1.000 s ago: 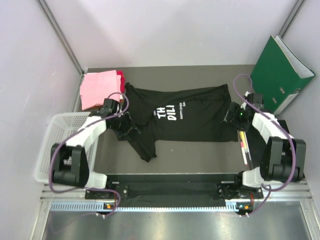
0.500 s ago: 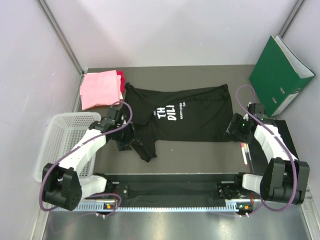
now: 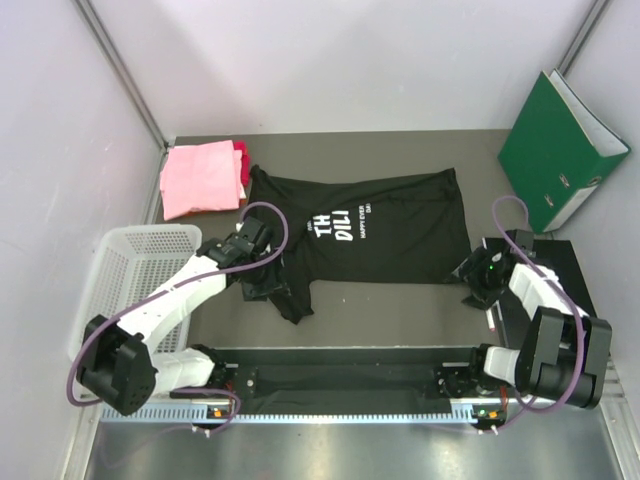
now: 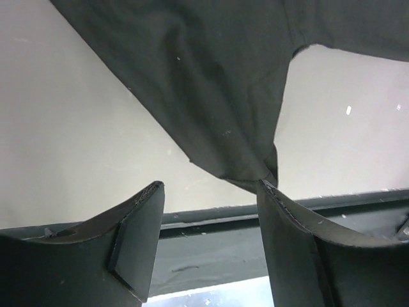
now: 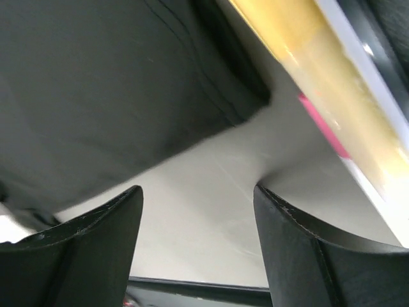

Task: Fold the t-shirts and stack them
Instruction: Grap the side of the flattened tshirt closest away from the robot with both arms

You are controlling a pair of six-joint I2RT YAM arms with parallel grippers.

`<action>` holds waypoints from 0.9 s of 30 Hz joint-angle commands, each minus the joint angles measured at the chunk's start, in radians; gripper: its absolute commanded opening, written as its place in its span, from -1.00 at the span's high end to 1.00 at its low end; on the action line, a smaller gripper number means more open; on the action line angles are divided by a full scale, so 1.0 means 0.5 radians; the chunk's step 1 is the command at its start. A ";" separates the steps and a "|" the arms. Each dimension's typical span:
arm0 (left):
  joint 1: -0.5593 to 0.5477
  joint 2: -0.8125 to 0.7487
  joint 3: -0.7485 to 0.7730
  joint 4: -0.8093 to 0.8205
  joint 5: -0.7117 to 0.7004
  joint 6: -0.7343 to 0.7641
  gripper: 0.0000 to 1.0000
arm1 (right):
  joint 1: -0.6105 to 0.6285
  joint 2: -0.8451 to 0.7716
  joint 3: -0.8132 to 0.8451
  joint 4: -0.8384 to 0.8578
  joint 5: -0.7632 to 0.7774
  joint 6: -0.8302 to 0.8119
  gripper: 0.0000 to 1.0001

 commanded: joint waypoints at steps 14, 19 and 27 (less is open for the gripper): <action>-0.527 0.149 0.103 -0.035 -0.412 0.013 -0.27 | -0.054 0.211 -0.037 0.668 0.174 0.274 0.80; -0.705 0.146 0.115 -0.011 -0.439 0.019 -0.21 | -0.051 0.270 -0.004 0.721 0.184 0.252 1.00; -0.941 0.216 0.042 0.066 -0.482 -0.076 -0.19 | -0.054 0.279 0.006 0.733 0.153 0.209 1.00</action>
